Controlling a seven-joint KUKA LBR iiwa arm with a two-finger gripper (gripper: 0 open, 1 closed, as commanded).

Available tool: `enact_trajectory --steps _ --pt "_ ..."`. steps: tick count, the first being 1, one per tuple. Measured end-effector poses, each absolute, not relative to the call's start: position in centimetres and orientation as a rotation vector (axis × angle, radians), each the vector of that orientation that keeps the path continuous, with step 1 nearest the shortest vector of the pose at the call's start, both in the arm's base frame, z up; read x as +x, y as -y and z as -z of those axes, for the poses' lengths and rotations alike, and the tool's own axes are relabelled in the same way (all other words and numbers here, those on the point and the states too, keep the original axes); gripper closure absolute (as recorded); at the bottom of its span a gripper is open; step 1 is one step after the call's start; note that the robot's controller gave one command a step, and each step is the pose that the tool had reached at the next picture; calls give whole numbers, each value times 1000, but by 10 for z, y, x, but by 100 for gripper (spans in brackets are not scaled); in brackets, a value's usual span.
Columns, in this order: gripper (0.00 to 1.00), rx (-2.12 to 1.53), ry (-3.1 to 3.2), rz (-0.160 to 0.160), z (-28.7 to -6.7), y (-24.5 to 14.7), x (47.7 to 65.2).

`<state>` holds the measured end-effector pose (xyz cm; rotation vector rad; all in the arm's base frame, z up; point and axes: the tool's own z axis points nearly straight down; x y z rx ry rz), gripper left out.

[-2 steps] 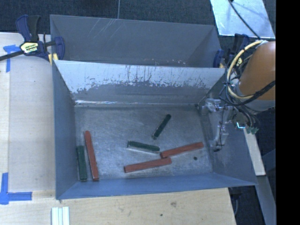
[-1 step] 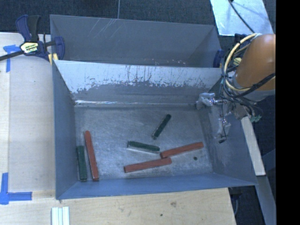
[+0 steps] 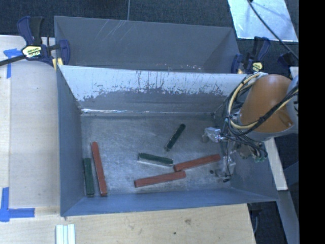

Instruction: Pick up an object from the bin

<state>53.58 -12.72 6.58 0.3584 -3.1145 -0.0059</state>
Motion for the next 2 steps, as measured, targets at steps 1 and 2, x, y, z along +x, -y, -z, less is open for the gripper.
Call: enact_trajectory --steps 1,2 --pt "100 365 3126 -1 -71 128 540" --pt "100 872 3030 -7 -273 95 583"
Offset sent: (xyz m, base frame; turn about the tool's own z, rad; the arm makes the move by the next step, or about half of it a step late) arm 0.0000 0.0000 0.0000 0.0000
